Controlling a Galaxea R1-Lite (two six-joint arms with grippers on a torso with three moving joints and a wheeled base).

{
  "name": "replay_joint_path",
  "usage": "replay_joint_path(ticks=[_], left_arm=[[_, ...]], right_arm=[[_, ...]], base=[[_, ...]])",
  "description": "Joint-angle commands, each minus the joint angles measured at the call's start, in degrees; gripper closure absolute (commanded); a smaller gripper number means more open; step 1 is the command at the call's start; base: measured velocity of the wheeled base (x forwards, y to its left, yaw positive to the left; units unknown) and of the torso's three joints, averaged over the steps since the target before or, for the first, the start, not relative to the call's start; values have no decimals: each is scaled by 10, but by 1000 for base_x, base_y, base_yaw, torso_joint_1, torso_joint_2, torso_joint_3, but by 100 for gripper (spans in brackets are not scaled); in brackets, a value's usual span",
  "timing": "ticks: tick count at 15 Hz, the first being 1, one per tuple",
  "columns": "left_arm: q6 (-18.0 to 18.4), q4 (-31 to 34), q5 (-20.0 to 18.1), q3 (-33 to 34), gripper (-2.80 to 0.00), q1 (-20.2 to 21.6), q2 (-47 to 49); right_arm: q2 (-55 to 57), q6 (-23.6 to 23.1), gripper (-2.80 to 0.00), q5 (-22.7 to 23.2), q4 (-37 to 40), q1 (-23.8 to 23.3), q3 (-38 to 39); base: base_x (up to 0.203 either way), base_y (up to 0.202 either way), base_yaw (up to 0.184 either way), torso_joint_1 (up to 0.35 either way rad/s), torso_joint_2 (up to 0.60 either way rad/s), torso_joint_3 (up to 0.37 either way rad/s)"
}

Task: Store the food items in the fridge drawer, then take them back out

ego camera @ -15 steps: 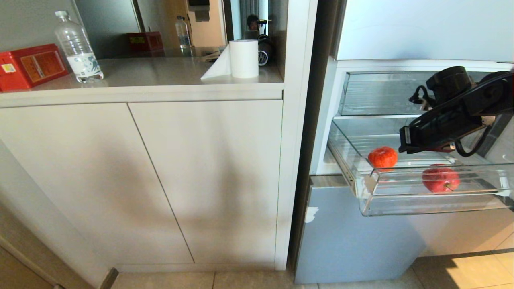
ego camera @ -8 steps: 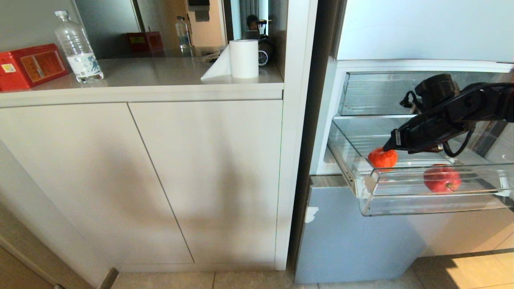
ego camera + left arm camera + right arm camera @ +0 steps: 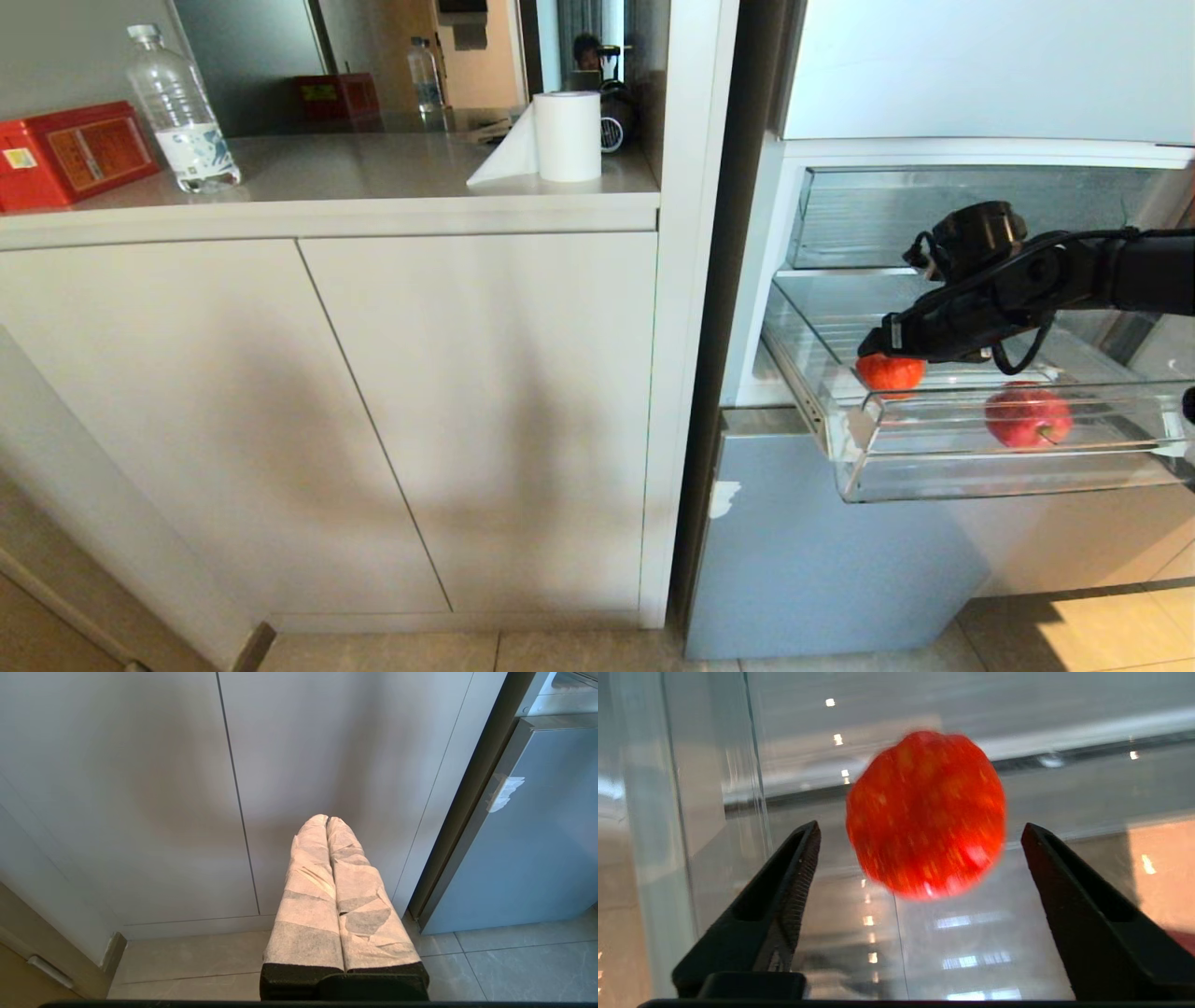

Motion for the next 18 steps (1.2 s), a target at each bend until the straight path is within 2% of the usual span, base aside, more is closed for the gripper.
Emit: replay_joint_path(ticks=[1, 10, 11, 18], left_arm=[[0, 0, 0, 1, 0, 0, 1], [0, 0, 0, 1, 0, 0, 1], [0, 0, 0, 1, 0, 0, 1], [0, 0, 0, 1, 0, 0, 1]], right_arm=[[14, 1, -280, 0, 0, 0, 0], [45, 2, -280, -2, -38, 0, -3], [45, 2, 0, -2, -38, 0, -3], [23, 3, 0, -2, -38, 1, -3]], base=[[0, 0, 0, 0, 0, 0], [0, 0, 0, 0, 0, 0], [0, 0, 0, 0, 0, 0], [0, 0, 0, 0, 0, 0]])
